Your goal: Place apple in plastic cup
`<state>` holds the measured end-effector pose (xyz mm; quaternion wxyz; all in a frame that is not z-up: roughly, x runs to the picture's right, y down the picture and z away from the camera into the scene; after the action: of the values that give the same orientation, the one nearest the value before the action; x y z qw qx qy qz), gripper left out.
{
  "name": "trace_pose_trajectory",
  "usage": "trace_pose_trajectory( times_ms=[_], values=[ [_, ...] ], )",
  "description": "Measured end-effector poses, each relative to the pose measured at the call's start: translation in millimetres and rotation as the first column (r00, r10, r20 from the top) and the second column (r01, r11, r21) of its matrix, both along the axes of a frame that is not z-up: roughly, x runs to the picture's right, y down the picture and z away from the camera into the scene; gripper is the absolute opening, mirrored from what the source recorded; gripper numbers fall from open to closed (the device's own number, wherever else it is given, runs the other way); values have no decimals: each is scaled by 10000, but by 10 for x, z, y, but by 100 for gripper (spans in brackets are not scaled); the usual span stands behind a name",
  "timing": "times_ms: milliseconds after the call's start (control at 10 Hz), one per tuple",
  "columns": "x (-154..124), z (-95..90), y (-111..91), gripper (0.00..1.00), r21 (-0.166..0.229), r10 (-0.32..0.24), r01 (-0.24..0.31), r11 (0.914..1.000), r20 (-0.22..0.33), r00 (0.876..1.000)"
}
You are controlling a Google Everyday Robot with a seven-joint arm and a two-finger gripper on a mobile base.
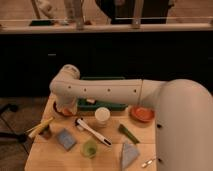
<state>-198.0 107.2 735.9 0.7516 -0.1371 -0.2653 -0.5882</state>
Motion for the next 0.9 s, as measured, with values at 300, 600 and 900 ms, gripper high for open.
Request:
trace_pose_trajectory(
  times_ms=[300,600,900],
  values=[
    [183,-150,266,0,98,575,-572,9983,-340,9978],
    [354,-293,565,0,98,1086,-1082,9941,-657,9919],
    [504,-443,784,0,-46,1168,-1175,9931,-810,9899]
  ],
)
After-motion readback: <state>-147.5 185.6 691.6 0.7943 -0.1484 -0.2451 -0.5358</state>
